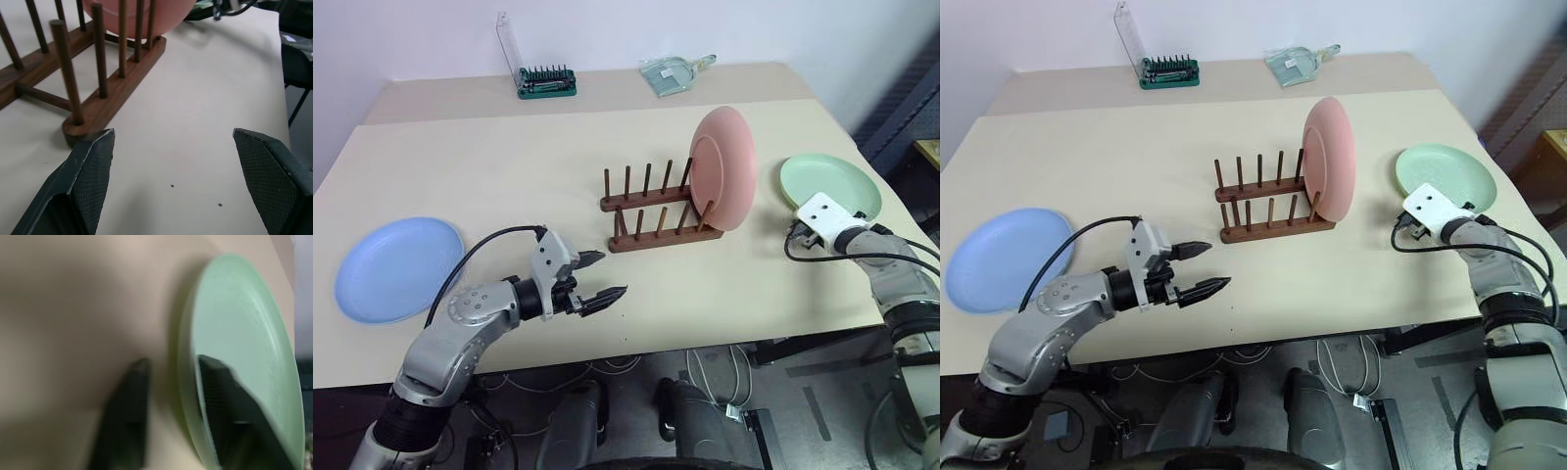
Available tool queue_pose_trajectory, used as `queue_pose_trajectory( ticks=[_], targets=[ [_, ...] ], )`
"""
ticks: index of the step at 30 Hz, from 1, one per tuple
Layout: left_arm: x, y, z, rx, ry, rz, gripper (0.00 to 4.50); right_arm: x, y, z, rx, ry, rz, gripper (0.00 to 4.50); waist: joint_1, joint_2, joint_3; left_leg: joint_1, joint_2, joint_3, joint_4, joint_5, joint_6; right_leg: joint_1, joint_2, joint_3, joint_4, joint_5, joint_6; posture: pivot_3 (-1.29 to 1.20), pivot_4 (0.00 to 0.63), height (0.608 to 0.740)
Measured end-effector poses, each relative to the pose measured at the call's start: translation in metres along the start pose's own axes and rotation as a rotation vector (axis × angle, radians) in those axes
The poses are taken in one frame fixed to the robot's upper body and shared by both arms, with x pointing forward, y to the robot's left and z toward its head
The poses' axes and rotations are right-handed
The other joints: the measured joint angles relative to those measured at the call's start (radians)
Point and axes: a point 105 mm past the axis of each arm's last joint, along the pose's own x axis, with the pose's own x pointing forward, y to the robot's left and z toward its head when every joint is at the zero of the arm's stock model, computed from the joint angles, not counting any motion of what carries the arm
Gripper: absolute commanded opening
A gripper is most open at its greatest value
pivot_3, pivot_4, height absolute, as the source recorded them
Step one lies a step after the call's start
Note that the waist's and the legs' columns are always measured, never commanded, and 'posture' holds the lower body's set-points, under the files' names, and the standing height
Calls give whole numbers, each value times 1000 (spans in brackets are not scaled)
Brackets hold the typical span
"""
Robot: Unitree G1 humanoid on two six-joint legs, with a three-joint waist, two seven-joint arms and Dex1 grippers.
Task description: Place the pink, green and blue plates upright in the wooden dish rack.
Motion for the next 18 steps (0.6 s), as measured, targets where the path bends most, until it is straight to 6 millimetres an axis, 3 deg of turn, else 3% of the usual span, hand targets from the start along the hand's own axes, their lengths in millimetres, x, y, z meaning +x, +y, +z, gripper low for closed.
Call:
queue_pose_trajectory(
  ticks=[7, 9, 12, 18],
  targets=[
    [0, -1, 2, 5, -1, 11, 4008, 1, 0, 1, -23, -24, -25, 77, 3, 0, 0, 0, 0, 0, 0, 0, 0, 0, 0, 0, 0, 0, 0, 0, 150, 735],
    [0, 0, 1, 0, 6, 13, 4008, 0, -4, 10, -39, -63, -53, 77, 3, 0, 0, 0, 0, 0, 0, 0, 0, 0, 1, 0, 0, 0, 0, 0, 150, 735],
    [0, 0, 1, 0, 7, 12, 4008, -8, -25, 38, -46, -166, -149, 77, 1, 1, 1, 0, 0, 0, 0, 0, 0, 0, 2, 1, 1, 0, 0, 0, 150, 735],
    [1, 1, 5, 12, 0, 9, 4008, -51, -101, 120, 57, -479, -424, 77, 4, 2, 1, 0, 0, 0, 0, 0, 0, 0, 2, 0, 1, 0, 0, 0, 150, 735]
  ],
)
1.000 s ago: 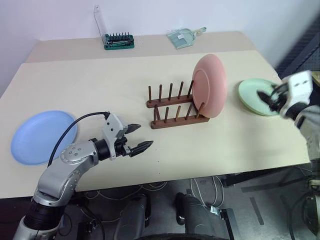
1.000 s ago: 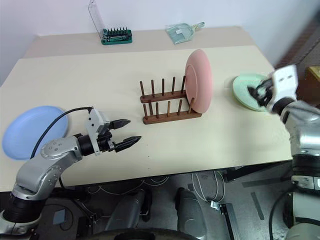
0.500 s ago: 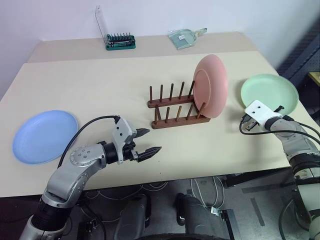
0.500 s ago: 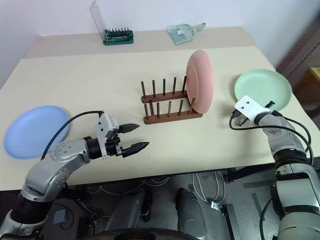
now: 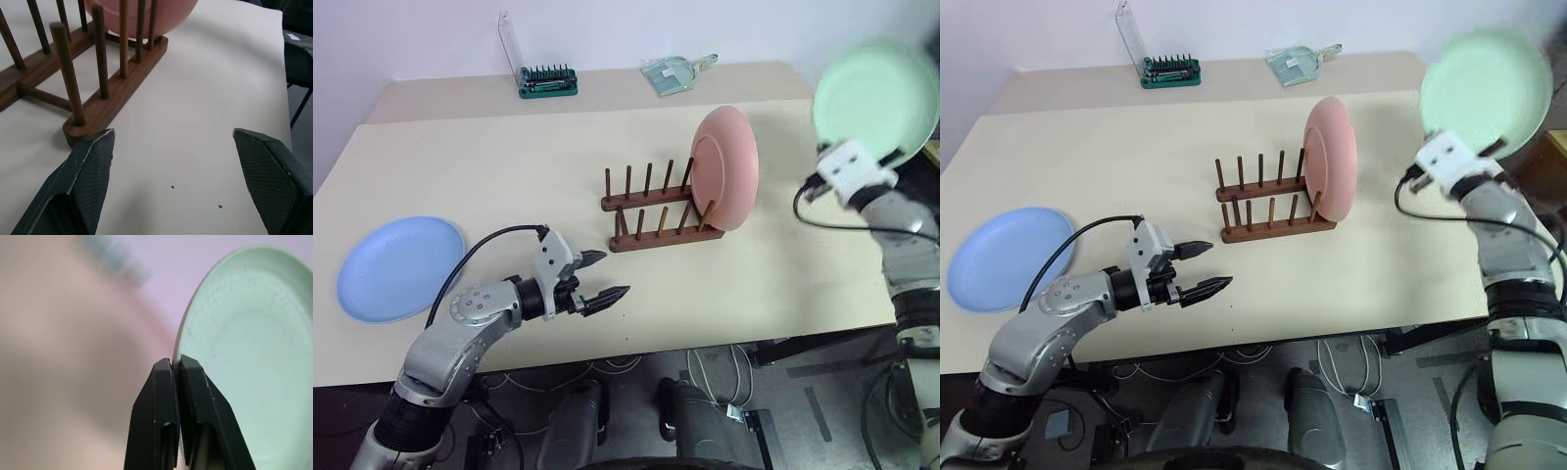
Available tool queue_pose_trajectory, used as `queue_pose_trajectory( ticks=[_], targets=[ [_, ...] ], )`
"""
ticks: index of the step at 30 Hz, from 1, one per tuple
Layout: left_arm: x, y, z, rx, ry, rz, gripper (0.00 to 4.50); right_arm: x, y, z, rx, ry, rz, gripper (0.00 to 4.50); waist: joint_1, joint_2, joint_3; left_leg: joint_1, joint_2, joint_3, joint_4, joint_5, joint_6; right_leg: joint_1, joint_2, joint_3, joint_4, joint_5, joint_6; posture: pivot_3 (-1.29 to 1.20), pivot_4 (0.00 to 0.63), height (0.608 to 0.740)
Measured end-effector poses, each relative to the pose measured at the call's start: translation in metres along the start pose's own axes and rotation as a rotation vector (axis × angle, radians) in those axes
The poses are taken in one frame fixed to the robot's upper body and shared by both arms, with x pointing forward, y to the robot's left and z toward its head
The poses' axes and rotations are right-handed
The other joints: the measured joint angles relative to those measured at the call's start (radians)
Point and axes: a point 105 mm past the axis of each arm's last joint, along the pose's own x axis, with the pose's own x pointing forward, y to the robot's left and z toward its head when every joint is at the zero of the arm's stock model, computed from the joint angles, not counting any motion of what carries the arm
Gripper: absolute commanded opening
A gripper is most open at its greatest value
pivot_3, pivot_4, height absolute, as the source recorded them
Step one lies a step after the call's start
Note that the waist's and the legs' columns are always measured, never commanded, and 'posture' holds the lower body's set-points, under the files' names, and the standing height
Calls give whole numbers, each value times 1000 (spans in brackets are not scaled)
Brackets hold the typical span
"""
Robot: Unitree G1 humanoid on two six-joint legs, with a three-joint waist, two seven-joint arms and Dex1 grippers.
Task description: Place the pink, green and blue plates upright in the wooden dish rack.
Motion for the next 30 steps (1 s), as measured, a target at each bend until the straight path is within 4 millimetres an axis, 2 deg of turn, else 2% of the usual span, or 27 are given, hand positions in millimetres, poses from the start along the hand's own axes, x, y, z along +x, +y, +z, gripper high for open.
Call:
queue_pose_trajectory(
  ticks=[2, 3, 5, 7, 9, 12, 15, 17, 22, 25, 30],
  targets=[
    [3, 0, 2, -1, -9, -6, 4008, 10, -24, 56, 170, -189, -55, 77, -5, 3, 1, 0, 0, 0, 0, 0, 0, 0, 0, 1, 1, 0, 0, 0, 150, 735],
    [4, -1, 3, 0, -14, -12, 4008, 9, -34, 90, 262, -313, -54, 77, -4, 3, 1, 0, 2, -1, 0, 0, 0, 0, 0, 1, 1, 0, 0, 0, 150, 735],
    [6, -2, 3, -3, -16, -21, 4008, -3, -44, 145, 446, -529, 16, 77, 0, 2, 1, 0, 5, -1, 0, 0, 0, 0, 3, 0, 0, 0, 0, 0, 150, 735],
    [6, -3, 1, -8, -13, -23, 4008, -21, -34, 179, 614, -668, 196, 77, 8, 0, 0, 0, 6, -4, 0, 0, 0, 2, 3, -2, -1, 0, 0, 0, 150, 735],
    [6, -4, 1, -13, -14, -23, 4008, -36, -11, 195, 753, -711, 397, 77, 8, 0, 0, 0, 6, -3, 1, -1, 0, 3, 1, -2, -1, 0, -1, 0, 150, 735],
    [7, -4, 1, -16, -17, -19, 4008, -52, 18, 201, 926, -696, 635, 77, 2, 0, 0, 0, 5, -2, 1, -1, 0, 2, -1, -1, -2, 0, -1, 0, 150, 735],
    [7, -4, 0, -19, -19, -17, 4008, -66, 32, 212, 1100, -715, 796, 77, -1, 1, 0, 0, 6, -2, -1, -1, 0, 0, -1, -1, -2, 0, -1, 0, 150, 735],
    [7, -4, 0, -22, -20, -16, 4008, -69, 45, 212, 1206, -681, 874, 77, -2, 1, 0, 0, 6, -1, -2, -1, 0, -1, -1, -1, -1, 0, -2, 0, 150, 735],
    [6, -5, -4, -33, -12, -8, 4008, -57, 76, 189, 1368, -467, 885, 77, 3, 1, 0, -1, 6, 0, -1, -1, 0, -1, -2, -1, -2, 0, -3, 0, 150, 735],
    [5, -5, -5, -33, -10, -5, 4008, -54, 84, 187, 1458, -429, 893, 77, 2, 1, 0, -2, 6, 0, -1, -1, 0, -2, -2, -1, -2, 0, -3, 0, 150, 735],
    [4, -6, -8, -42, -4, -3, 4008, -50, 92, 177, 1492, -350, 859, 77, 2, 1, 0, -3, 6, 0, -1, -1, 0, -3, -2, -1, -2, 0, -3, 0, 150, 735]
  ],
)
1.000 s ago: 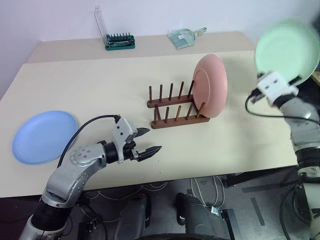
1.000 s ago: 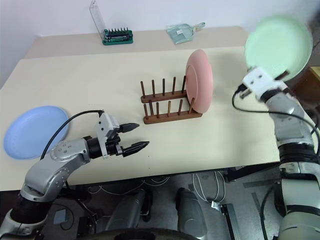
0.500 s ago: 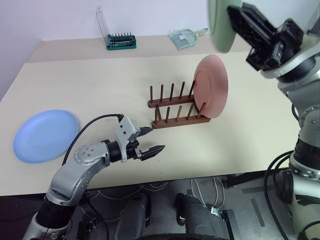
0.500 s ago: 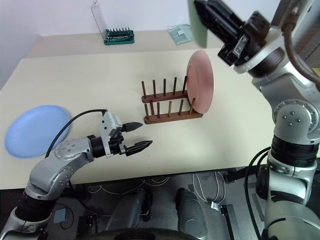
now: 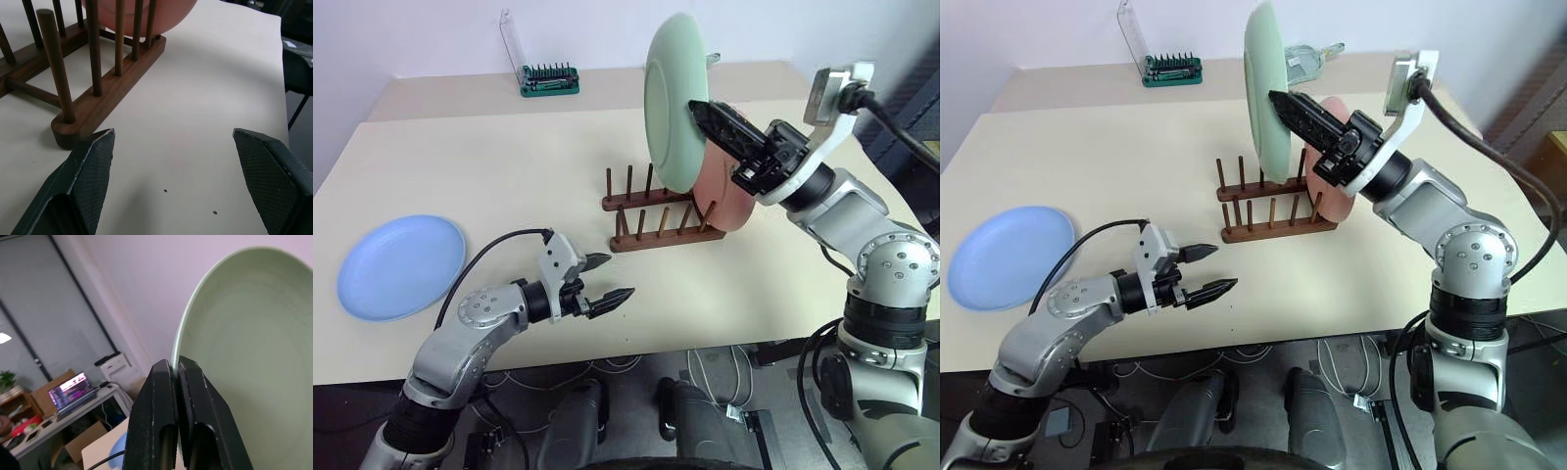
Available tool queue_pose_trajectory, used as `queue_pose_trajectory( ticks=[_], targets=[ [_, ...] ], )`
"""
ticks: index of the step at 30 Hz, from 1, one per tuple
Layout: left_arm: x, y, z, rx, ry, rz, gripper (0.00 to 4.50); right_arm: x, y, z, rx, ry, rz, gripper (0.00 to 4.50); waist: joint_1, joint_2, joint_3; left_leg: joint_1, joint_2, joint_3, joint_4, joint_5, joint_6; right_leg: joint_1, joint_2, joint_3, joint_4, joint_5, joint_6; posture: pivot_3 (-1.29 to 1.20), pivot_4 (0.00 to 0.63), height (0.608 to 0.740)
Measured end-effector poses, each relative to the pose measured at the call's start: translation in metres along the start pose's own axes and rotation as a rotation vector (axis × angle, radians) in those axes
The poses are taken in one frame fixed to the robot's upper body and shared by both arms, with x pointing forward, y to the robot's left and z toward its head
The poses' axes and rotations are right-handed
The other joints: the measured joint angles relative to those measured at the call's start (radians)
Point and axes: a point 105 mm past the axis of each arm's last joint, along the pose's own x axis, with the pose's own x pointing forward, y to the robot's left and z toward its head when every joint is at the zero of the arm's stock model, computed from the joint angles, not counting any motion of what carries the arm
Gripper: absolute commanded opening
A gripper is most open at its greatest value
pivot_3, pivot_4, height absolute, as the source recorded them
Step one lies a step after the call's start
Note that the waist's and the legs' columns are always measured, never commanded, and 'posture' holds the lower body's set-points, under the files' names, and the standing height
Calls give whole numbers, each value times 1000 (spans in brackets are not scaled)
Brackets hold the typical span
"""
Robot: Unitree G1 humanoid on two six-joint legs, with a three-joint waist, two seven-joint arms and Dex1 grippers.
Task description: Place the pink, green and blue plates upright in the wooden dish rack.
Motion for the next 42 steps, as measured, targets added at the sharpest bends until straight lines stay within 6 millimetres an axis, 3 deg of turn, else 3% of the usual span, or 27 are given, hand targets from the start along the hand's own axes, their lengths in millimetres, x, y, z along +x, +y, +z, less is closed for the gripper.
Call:
queue_pose_trajectory(
  ticks=[14, 17, 23, 28, 32, 35, 40, 42],
  targets=[
    [-1, 1, 0, 8, -8, -1, 4008, -12, -28, -23, 111, 59, -134, 77, 0, 0, 0, 0, 0, 0, 0, 0, 0, -1, 0, 0, 0, 0, 0, 0, 150, 735],
    [-1, 1, 0, 17, -10, 3, 4008, -14, -33, -24, 130, 57, -154, 949, 0, 0, 0, -1, 0, 0, 0, 0, 0, -1, 0, 0, 0, 0, 0, 0, 150, 735],
    [-1, 2, 0, 19, -10, 3, 4008, -14, -35, -25, 126, 65, -168, 3887, 0, 0, 0, -1, 0, 0, 0, 0, 0, -1, 0, 0, 0, 0, 0, 0, 150, 735],
    [-2, 1, -3, 11, -6, 5, 4008, -14, -40, -21, -4, 115, -217, 3887, 0, 0, 0, -2, 0, 0, 0, 0, 0, -2, 0, 0, 0, 0, 0, 0, 150, 735],
    [-2, 1, -2, 11, -5, 8, 4008, -10, -30, -2, -175, 143, -195, 3887, 0, 0, 0, -4, 0, 0, 0, 0, 0, -4, 0, -1, 0, 0, 0, 0, 150, 735],
    [-2, 1, -2, 12, -6, 9, 4008, -9, -26, -1, -276, 202, -186, 3887, 1, 0, 0, -4, 0, 0, 0, 0, 0, -3, 0, -1, 0, 0, 0, 0, 150, 735],
    [-3, 8, 3, 19, -33, 57, 4008, -12, -29, 2, -653, 331, -192, 3887, 1, 0, 0, -6, 0, 1, 1, 0, 0, -5, 0, -2, -1, 0, 0, 0, 150, 735],
    [-7, 22, 8, 39, -58, 134, 4491, -10, -25, 8, -804, 330, -156, 3951, 1, 0, 0, -6, 0, 0, 1, 0, 0, -5, 0, -3, -1, 0, 0, 0, 150, 735]
  ],
)
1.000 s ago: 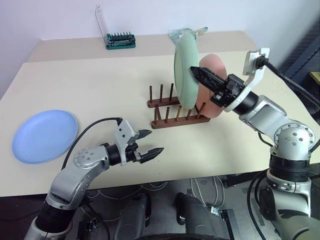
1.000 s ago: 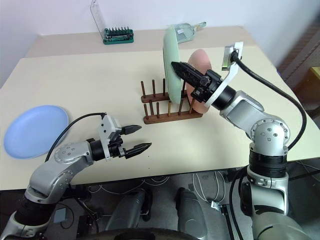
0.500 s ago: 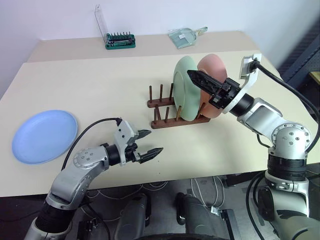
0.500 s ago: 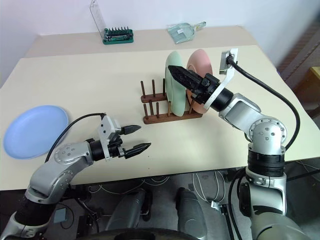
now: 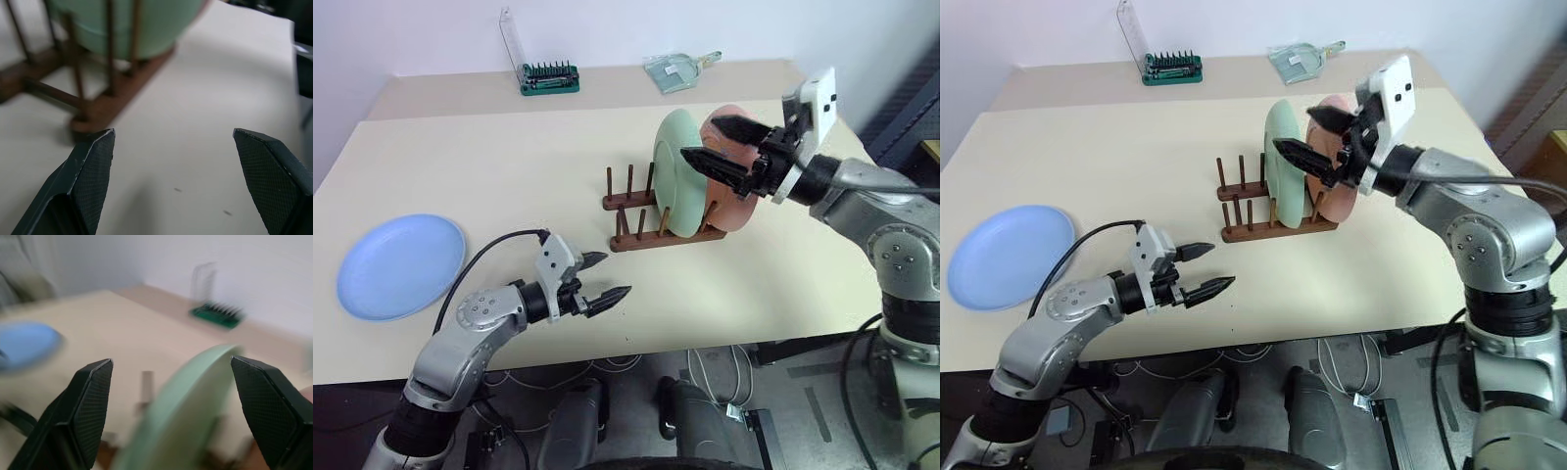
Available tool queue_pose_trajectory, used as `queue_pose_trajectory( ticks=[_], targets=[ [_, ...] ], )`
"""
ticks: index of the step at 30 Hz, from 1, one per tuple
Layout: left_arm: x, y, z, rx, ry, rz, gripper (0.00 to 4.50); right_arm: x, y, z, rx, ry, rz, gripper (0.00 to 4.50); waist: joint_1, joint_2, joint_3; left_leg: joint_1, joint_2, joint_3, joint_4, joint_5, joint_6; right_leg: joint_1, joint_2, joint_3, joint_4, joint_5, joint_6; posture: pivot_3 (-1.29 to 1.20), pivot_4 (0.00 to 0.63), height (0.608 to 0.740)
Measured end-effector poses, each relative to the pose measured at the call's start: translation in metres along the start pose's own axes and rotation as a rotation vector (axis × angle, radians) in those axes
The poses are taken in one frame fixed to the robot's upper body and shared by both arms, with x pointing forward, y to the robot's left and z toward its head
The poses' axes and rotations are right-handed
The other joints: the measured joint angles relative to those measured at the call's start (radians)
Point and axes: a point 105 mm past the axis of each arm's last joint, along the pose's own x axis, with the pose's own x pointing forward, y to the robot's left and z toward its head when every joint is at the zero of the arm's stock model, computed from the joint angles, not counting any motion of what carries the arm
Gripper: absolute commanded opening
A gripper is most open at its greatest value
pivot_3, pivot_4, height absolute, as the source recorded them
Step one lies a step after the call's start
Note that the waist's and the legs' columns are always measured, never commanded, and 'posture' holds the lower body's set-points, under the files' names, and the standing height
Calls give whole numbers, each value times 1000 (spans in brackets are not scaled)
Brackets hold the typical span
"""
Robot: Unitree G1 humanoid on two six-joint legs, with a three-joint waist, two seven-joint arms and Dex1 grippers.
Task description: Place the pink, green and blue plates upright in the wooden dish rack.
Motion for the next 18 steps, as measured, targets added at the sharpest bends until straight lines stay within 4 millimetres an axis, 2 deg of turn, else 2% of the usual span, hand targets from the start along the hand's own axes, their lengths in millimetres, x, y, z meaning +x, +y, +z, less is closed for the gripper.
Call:
queue_pose_trajectory(
  ticks=[2, 4, 5, 7, 9, 10, 12, 14, 17, 18],
  targets=[
    [-5, 30, 9, 2, -50, 162, 4491, 2, 4, 2, -74, -14, 31, 3951, -1, 0, 0, 0, 0, 0, 1, 0, 0, 0, 0, 0, 1, 0, 0, 0, 150, 735],
    [-20, 66, 20, -16, -104, 368, 4491, 7, 11, 5, -139, -27, 75, 3951, -3, 0, 0, 0, 1, 0, 1, 0, 0, 0, 0, 0, 1, 1, 0, 0, 150, 735],
    [-35, 87, 25, -20, -116, 504, 4491, 12, 18, 7, -204, -33, 109, 3951, -6, -1, 0, 0, 1, 0, 1, 0, 0, -1, 1, 0, 2, 1, 1, 0, 150, 735],
    [-83, 134, 38, -9, -147, 842, 4491, 23, 37, 4, -355, -31, 201, 3951, -11, -1, 0, 0, 2, 0, 1, 0, 0, -1, 3, -1, 2, 2, 2, 0, 150, 735],
    [-128, 159, 47, -23, -179, 1109, 4491, 31, 47, -5, -395, -26, 256, 3951, -8, -2, 0, 1, 2, 0, 1, 0, 0, 0, 4, -2, 2, 3, 4, 0, 150, 735],
    [-158, 169, 49, -19, -173, 1282, 4491, 36, 53, -11, -384, -26, 285, 3951, -7, -2, 1, 1, 1, 0, 1, 0, 0, 0, 4, -2, 2, 4, 5, 0, 150, 735],
    [-200, 176, 44, -10, -117, 1518, 4491, 40, 57, -18, -377, -23, 314, 3951, -2, -2, 1, 0, 0, 1, 1, 0, 0, 0, 4, -1, 1, 5, 7, 0, 150, 735],
    [-236, 172, 32, -31, -24, 1697, 4491, 43, 60, -21, -377, -29, 334, 3951, 2, -4, 0, 1, 0, 1, 2, 0, 0, 1, 3, -1, 1, 5, 7, 0, 150, 735],
    [-267, 160, 5, -132, 132, 1807, 4491, 46, 66, -23, -376, -45, 367, 3951, 3, -7, -1, 1, 0, 0, 2, -1, -3, 0, 3, -1, 1, 5, 6, 0, 150, 735],
    [-271, 158, -2, -175, 165, 1803, 4491, 47, 67, -24, -370, -49, 376, 3951, 2, -7, -1, 1, 0, -1, 2, -1, -4, 0, 3, -1, 2, 5, 5, 0, 150, 735]
  ],
)
